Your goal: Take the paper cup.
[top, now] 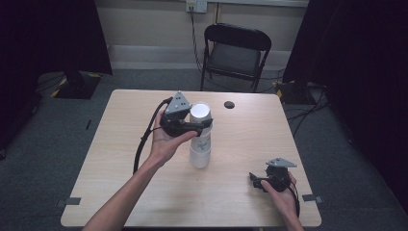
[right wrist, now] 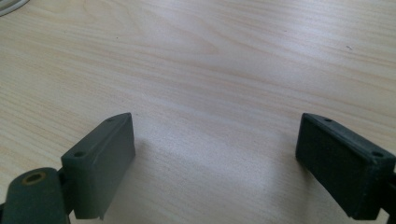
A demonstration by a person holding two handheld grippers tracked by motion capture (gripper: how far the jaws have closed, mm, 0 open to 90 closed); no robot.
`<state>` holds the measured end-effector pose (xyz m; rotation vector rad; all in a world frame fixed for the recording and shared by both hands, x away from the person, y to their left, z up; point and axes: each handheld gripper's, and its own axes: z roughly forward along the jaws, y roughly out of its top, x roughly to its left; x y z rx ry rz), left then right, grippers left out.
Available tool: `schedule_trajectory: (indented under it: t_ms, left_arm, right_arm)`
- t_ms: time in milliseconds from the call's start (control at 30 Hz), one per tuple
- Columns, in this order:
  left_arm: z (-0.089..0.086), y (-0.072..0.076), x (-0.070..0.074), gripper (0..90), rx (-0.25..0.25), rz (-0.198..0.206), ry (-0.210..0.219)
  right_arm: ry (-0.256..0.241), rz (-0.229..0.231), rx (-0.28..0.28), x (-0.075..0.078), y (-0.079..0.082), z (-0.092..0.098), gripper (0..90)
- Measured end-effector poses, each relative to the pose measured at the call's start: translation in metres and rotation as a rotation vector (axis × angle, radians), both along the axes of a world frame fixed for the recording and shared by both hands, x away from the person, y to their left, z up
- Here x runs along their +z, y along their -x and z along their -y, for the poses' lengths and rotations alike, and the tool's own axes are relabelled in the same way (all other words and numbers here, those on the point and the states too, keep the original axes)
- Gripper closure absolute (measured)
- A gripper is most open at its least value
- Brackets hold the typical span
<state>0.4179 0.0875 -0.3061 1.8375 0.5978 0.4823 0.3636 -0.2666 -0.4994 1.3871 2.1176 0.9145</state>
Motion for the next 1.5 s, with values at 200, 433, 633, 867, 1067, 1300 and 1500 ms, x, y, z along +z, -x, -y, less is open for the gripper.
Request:
schedule_trajectory:
  t_ms: [200, 433, 633, 867, 1067, 1300, 1500]
  left_arm:
    - [-0.005, 0.005, 0.005, 32.1, -0.024, 0.001, 0.017]
    - [-0.008, 0.018, 0.010, 32.0, -0.035, 0.019, 0.037]
    - [-0.020, 0.024, 0.007, 32.3, -0.062, -0.011, 0.108]
    - [-0.041, 0.035, 0.000, 32.3, -0.064, -0.038, 0.145]
    - [-0.056, 0.039, -0.005, 32.2, -0.038, -0.058, 0.170]
    - [-0.076, 0.044, -0.025, 32.1, -0.020, -0.124, 0.238]
    - [-0.087, 0.047, -0.041, 32.1, -0.013, -0.170, 0.244]
  right_arm:
    - [0.000, 0.000, 0.000, 0.000, 0.000, 0.000, 11.3]
    - [0.000, 0.000, 0.000, 0.000, 0.000, 0.000, 11.4]
    - [0.000, 0.000, 0.000, 0.000, 0.000, 0.000, 11.4]
    - [0.000, 0.000, 0.000, 0.000, 0.000, 0.000, 11.5]
    - [0.002, 0.001, 0.001, 0.000, 0.000, 0.000, 11.6]
    - [0.004, -0.001, 0.021, 0.003, 0.003, -0.004, 14.6]
    - [-0.039, 0.060, 0.067, 0.016, 0.011, -0.011, 22.6]
